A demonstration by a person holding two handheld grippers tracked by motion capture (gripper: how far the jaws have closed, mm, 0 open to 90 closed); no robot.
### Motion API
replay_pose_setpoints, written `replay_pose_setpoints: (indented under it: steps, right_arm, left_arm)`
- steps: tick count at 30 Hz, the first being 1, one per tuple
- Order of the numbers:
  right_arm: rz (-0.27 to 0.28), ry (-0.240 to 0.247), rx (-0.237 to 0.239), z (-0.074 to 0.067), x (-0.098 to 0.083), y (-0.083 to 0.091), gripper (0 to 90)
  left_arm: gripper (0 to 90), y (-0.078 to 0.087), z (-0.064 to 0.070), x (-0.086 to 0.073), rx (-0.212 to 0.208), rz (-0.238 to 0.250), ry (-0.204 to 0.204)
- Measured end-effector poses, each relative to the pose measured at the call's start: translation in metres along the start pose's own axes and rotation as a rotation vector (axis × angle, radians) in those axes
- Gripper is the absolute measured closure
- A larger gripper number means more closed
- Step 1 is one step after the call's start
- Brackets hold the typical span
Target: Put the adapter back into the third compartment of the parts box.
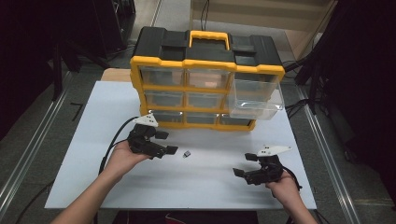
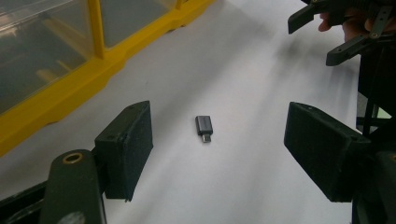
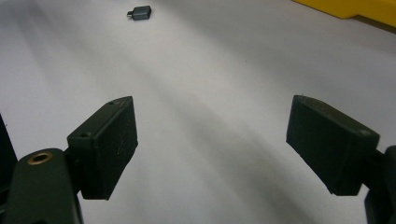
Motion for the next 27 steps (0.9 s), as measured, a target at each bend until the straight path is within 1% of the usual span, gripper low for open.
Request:
replay_pose_setpoints:
  steps: [6, 8, 11, 12, 16, 17, 18, 19, 20, 21, 22, 23, 24, 27]
  right_arm:
    - [-0.004, -0.001, -0.001, 0.0, 0.0, -0.001, 14.7]
    - [-0.004, -0.002, 0.0, 0.0, 0.0, -0.001, 14.7]
    - [-0.003, 0.001, 0.0, 0.0, 0.0, 0.0, 14.7]
    - [-0.003, -0.002, -0.001, 0.0, 0.0, -0.001, 14.7]
    - [-0.006, 0.0, 0.0, 0.0, 0.0, -0.001, 14.7]
    - [-0.007, 0.0, 0.0, 0.0, 0.0, -0.001, 14.7]
    - [-0.007, 0.0, 0.0, 0.0, 0.0, -0.001, 14.8]
    - [-0.007, 0.0, 0.0, 0.0, 0.0, -0.001, 14.8]
    - [-0.007, 0.001, -0.001, 0.0, 0.0, -0.001, 14.7]
    - [-0.007, 0.001, -0.001, 0.0, 0.0, -0.001, 14.7]
    - [-0.006, 0.001, -0.003, 0.0, 0.0, -0.001, 14.7]
    - [-0.005, 0.002, -0.004, 0.0, 0.0, -0.001, 14.7]
    - [-0.005, 0.0, -0.004, 0.0, 0.0, 0.0, 14.7]
    - [-0.004, 0.002, -0.003, 0.0, 0.0, 0.0, 14.7]
  left_arm:
    - [26.6, -0.007, -0.001, 0.005, 0.0, 0.005, -0.004]
    - [26.5, -0.011, 0.0, 0.009, 0.0, 0.002, -0.014]
    - [26.5, -0.014, 0.0, 0.01, 0.0, 0.002, -0.017]
    - [26.5, -0.018, 0.0, 0.012, 0.001, -0.003, -0.023]
    - [26.4, -0.022, 0.0, 0.014, 0.009, -0.013, -0.032]
    - [26.3, -0.024, 0.001, 0.015, 0.011, -0.011, -0.033]
    - [26.4, -0.027, 0.002, 0.016, 0.017, 0.0, -0.047]
    - [26.4, -0.027, 0.002, 0.016, 0.017, 0.0, -0.047]
    - [26.4, -0.028, 0.002, 0.017, 0.027, 0.002, -0.057]
    - [26.3, -0.03, 0.002, 0.018, 0.035, 0.011, -0.06]
    - [26.3, -0.032, 0.002, 0.02, 0.032, 0.023, -0.059]
    - [26.3, -0.032, 0.002, 0.02, 0.032, 0.023, -0.059]
    - [26.3, -0.035, 0.002, 0.02, 0.02, 0.04, -0.054]
    - [26.3, -0.039, 0.001, 0.02, 0.03, 0.034, -0.055]
Point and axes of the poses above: each handheld gripper's, and its own axes: y roughly backward along the jaws, x roughly out of its top, z roughly to its right, the point moved 3 cm from there along -y, roughly forward along the jaws, and after that the axes turned 8 degrees about -x, right-handed, at the moved point
